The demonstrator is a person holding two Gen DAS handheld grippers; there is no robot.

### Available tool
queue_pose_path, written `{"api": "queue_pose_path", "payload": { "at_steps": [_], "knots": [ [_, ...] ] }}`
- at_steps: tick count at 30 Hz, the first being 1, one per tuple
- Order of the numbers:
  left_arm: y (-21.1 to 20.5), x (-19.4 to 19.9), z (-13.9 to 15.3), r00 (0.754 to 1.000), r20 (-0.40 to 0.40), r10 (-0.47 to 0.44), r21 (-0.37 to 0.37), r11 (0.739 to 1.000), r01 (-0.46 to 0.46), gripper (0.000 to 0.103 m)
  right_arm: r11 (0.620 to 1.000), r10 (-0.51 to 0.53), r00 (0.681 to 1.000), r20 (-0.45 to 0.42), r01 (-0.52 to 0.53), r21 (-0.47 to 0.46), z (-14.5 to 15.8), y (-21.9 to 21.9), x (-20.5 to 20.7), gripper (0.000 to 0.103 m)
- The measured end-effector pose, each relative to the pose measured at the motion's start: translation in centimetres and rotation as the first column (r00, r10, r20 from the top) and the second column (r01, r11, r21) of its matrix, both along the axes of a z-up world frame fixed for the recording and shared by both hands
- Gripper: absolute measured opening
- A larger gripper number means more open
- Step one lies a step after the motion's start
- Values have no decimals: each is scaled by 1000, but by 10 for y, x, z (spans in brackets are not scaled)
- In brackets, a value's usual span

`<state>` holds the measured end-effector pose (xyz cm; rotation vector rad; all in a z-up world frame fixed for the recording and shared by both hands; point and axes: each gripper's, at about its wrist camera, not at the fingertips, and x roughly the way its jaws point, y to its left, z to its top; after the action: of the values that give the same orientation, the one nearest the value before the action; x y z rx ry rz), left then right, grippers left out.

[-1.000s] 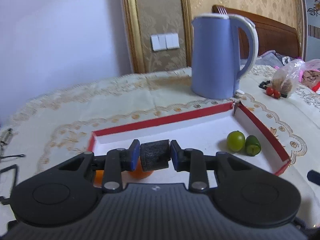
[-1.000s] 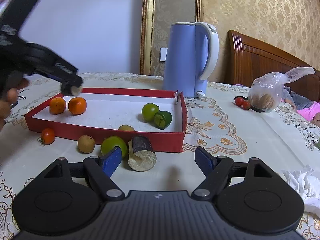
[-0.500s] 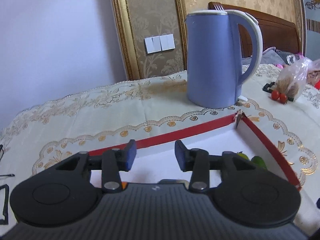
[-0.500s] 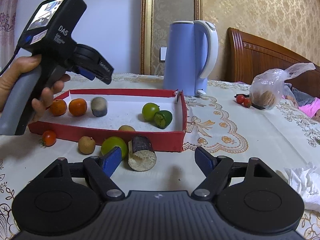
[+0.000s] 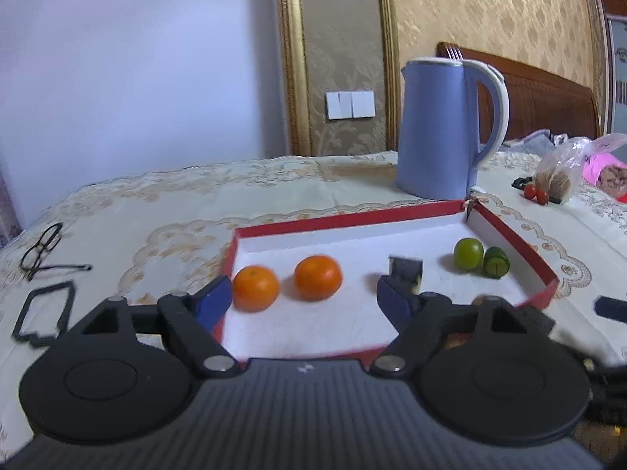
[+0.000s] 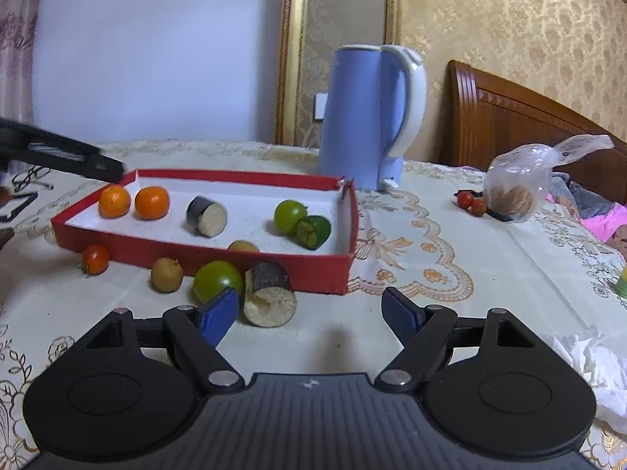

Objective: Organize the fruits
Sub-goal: 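Grasp a red cherry tomato with the left gripper while the right gripper grasps an eggplant slice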

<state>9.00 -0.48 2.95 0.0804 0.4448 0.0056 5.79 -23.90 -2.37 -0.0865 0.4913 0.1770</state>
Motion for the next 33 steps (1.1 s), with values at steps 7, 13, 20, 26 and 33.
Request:
{"api": "queue_pose_path", "payload": {
  "at_steps": [7,13,20,26,33],
  "knots": [
    [3,-13,-23,997,-77,-9,9,1000,10,79,998,31,999,-35,-33,-58,-4,12,11,68],
    [-13,-6,-42,992,-126,11,92,996,1,79,995,77,993,-92,-82,-55,-8,15,22,61],
    [-15,8,-54,980,-197,-12,53,998,23,71,991,126,982,-137,-130,-23,-7,16,32,60],
    [-16,11,-53,979,-203,-29,23,999,35,46,986,167,973,-162,-160,54,-9,7,38,52],
    [-15,10,-51,976,-207,-70,-27,997,66,22,988,151,978,-145,-146,44,-7,8,33,33]
  ]
}}
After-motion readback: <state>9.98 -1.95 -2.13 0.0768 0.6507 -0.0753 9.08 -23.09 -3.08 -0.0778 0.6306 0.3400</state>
